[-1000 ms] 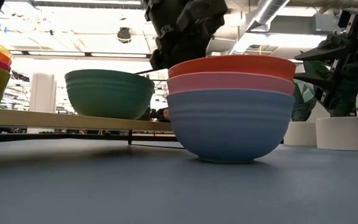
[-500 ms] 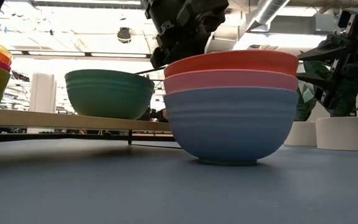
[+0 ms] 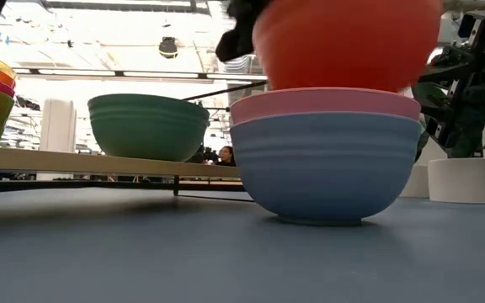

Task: Place and stack bowls onto a shelf
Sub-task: Stack the big red bowl on top of the big green bowl on the shelf

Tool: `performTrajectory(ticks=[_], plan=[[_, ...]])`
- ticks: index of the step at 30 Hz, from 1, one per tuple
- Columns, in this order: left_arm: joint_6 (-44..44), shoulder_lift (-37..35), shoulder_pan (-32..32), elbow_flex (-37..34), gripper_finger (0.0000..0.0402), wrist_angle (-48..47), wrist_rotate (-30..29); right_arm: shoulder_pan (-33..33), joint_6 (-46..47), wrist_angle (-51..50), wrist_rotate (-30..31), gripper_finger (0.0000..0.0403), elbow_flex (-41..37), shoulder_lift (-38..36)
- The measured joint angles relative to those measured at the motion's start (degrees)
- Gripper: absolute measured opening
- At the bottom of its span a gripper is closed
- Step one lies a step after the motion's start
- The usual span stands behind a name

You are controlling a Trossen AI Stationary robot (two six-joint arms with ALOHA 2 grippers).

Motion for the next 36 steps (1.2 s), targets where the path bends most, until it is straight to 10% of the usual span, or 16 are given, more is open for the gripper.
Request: performTrajectory(ticks=[15,26,36], plan=[[0.6,-1.8,0.6,33.2,0.0000,-44.2,-3.8,0.0,-0.1,0.0,0.0,0.0189,0.0,0.0],[-7.1,-20.4,3.8,13.5,0.0000,-44.9,-10.9,0.0,-1.1,0.0,0.0,0.0189,0.0,0.0],[-10.8,-36.9,10.2,-19.0,0.0000,-23.3,-7.4,0.0,-1.1,0.0,0.1,0.0189,0.0,0.0]])
